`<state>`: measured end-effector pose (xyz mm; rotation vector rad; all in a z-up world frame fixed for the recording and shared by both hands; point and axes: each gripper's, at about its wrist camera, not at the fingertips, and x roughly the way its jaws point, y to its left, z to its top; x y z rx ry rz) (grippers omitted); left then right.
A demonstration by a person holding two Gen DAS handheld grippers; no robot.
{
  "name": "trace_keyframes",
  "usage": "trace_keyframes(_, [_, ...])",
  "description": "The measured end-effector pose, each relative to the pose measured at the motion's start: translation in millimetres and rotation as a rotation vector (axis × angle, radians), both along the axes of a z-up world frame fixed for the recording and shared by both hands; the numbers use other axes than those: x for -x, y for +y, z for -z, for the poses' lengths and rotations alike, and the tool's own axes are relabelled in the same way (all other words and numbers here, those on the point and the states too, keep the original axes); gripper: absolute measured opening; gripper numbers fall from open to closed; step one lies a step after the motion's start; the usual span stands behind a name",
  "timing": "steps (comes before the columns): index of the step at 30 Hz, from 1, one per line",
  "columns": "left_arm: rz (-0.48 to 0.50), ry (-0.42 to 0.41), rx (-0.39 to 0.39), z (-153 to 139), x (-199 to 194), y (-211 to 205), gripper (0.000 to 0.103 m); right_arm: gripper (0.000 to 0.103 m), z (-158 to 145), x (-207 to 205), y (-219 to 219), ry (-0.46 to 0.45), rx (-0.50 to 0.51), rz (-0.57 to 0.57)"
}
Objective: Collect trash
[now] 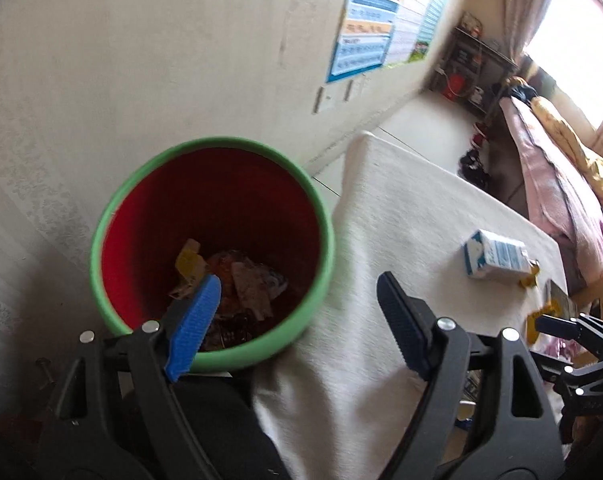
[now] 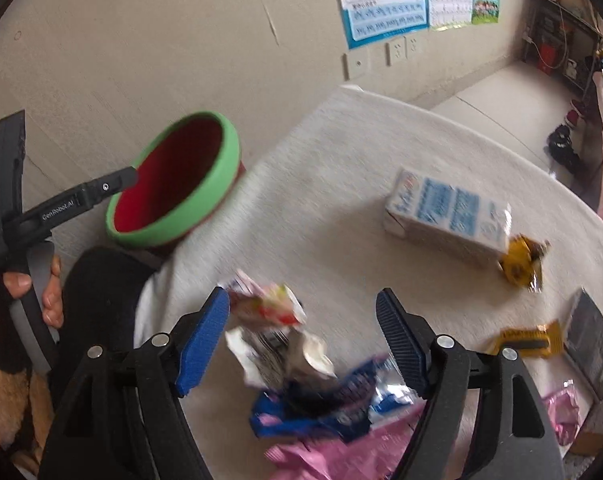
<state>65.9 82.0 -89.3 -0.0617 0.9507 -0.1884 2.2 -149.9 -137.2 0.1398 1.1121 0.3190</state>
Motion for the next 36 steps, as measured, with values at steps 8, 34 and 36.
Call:
trace_keyframes(8, [0.106,0.075,0.009,16.3,15.6,-52.1,0.078,0.073,35.4,2.0,13.4,0.07,-0.034,-0.086])
trace_keyframes(34, [0.426,0.175,-0.095,56.1,41.4,-126.8,0.079,0.027,12.5,-1.6,-72.1,-0.038,-0.112,0.231])
trace_keyframes(36, [0.444,0.19,-0.113,62.4,43.5,-132.3,0.077,0.027,13.9,-3.4,-69.8,-0.034,-0.106,0.222])
